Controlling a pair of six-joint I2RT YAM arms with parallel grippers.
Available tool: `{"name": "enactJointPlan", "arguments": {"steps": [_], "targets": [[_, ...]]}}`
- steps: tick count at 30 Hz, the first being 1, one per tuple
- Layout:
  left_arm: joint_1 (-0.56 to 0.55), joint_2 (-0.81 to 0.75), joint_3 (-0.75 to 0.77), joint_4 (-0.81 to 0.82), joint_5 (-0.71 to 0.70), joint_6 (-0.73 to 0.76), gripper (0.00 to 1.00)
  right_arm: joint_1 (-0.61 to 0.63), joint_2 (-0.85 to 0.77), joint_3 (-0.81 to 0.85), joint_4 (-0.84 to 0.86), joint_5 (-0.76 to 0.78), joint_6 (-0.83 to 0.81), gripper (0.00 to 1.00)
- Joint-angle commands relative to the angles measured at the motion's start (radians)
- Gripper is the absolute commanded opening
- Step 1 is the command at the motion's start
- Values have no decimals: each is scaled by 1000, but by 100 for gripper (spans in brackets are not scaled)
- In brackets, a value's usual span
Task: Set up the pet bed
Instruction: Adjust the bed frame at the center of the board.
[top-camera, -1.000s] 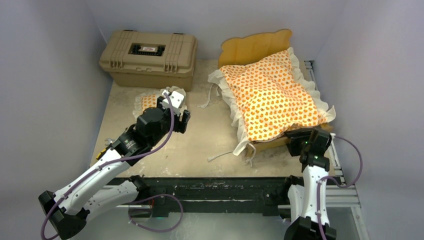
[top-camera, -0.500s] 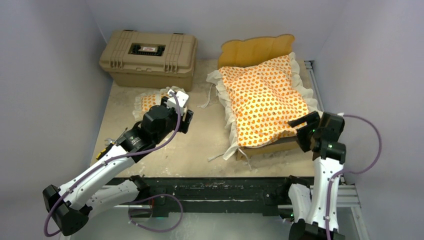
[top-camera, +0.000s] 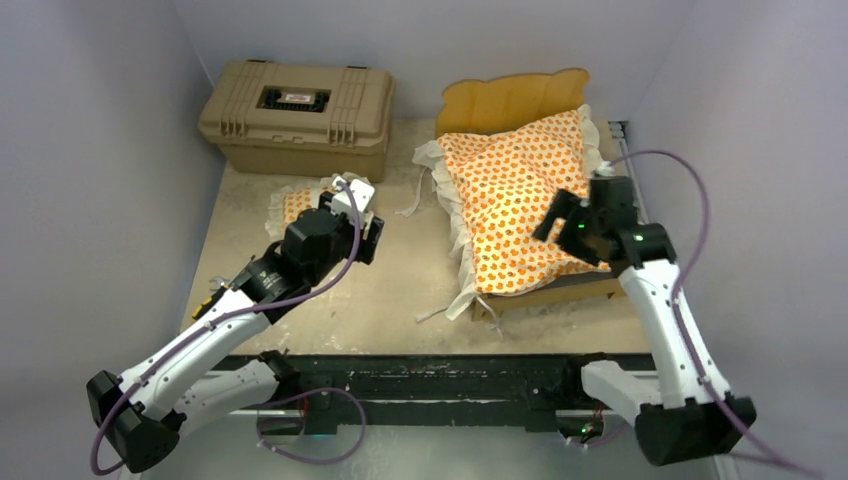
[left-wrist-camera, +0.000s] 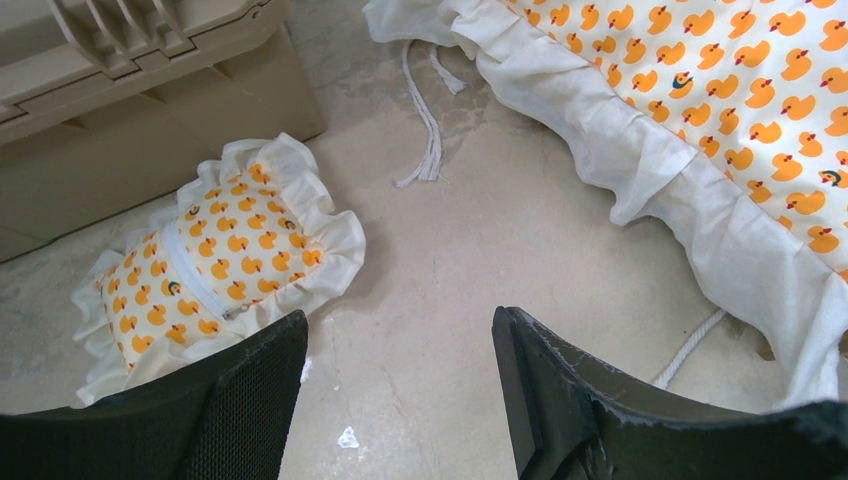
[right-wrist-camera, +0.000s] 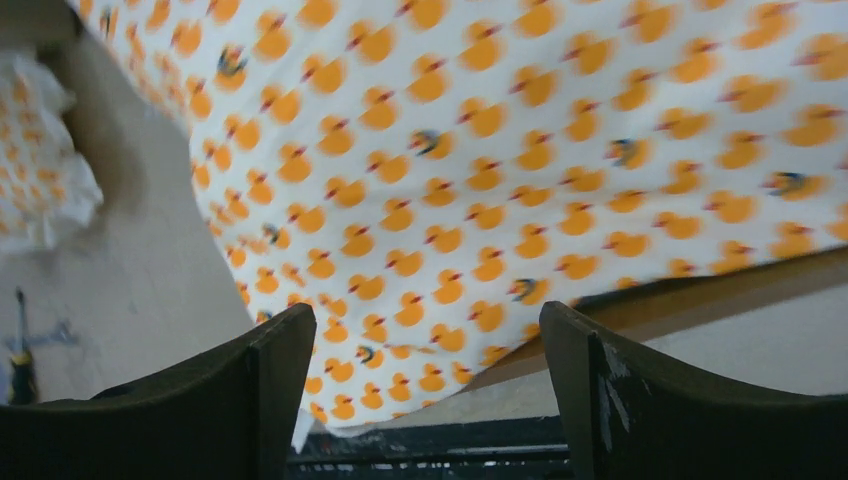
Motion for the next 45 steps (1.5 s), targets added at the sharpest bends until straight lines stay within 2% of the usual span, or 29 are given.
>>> {"name": "enactJointPlan", "arguments": {"steps": [1, 5, 17, 20, 23, 26, 30, 34, 39, 42, 45], "targets": [[19, -4, -8, 28, -23, 5, 67, 356, 107, 50, -2, 129, 85, 88], [25, -4, -19, 39, -47, 6, 67, 617, 231, 107, -102, 231, 140, 91], [50, -31, -45, 77, -141, 12, 67, 1061, 212, -59, -173, 169, 393, 90], [63, -47, -53, 86, -159, 10, 67, 1081, 176, -124, -123, 203, 453, 90], [75, -59, -59, 92, -173, 10, 67, 1081, 150, -212, 2, 257, 474, 90], [83, -61, -62, 98, -179, 12, 67, 1087, 196, -245, 106, 352, 487, 90], [87, -56, -63, 100, -179, 12, 67, 1093, 242, -296, 244, 467, 446, 91], [86, -64, -65, 100, -179, 9, 67, 1094, 241, -347, 450, 456, 347, 91], [92, -99, -74, 114, -196, 1, 66, 1106, 389, -266, 628, 451, 155, 92], [95, -123, -82, 123, -212, -2, 67, 1108, 512, -149, 681, 455, 61, 94], [97, -141, -87, 123, -239, -3, 67, 1108, 598, -45, 839, 383, -30, 95]]}}
